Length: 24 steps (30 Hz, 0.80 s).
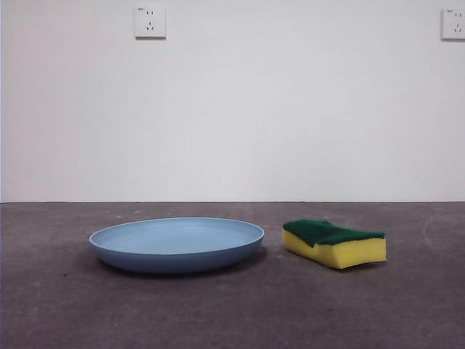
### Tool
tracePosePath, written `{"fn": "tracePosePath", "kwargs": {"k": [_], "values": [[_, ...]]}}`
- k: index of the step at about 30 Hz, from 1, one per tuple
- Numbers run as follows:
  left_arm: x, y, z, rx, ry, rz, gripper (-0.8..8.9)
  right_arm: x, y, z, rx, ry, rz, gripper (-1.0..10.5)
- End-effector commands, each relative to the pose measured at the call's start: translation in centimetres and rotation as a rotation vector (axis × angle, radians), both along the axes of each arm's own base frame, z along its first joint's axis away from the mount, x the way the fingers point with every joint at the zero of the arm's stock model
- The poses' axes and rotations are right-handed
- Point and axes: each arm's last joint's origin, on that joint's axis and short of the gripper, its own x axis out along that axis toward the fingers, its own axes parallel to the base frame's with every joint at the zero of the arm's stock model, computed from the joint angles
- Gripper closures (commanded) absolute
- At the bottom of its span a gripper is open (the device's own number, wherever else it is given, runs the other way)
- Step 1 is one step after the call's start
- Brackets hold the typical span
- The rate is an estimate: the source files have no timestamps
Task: Pick up the plate,pick up the cloth,clean the plate with the cloth
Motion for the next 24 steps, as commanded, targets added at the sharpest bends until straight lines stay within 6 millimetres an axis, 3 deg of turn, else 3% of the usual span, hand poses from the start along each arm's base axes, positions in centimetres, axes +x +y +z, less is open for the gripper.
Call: {"fn": "tracePosePath", "kwargs": {"k": [1, 6, 10, 24], "values": [[0.1, 0.0, -0.4, -0.005, 0.009, 0.005, 8.16, 0.0, -1.3, -0.9, 0.033, -0.080, -0.060, 9.5], [0.1, 0.0, -0.4, -0.005, 0.009, 0.006, 8.16, -0.2, -3.0, -3.7, 0.106, -0.213, -0.073, 9.5], [0.1, 0.0, -0.4, -0.005, 0.009, 0.006, 8.16, -0.6, -3.8, -6.3, 0.116, -0.216, -0.071, 9.5], [0.1, 0.0, -0.4, -0.005, 0.009, 0.006, 8.16, -0.8, -4.2, -12.4, 0.145, -0.162, -0.083, 9.5]]}}
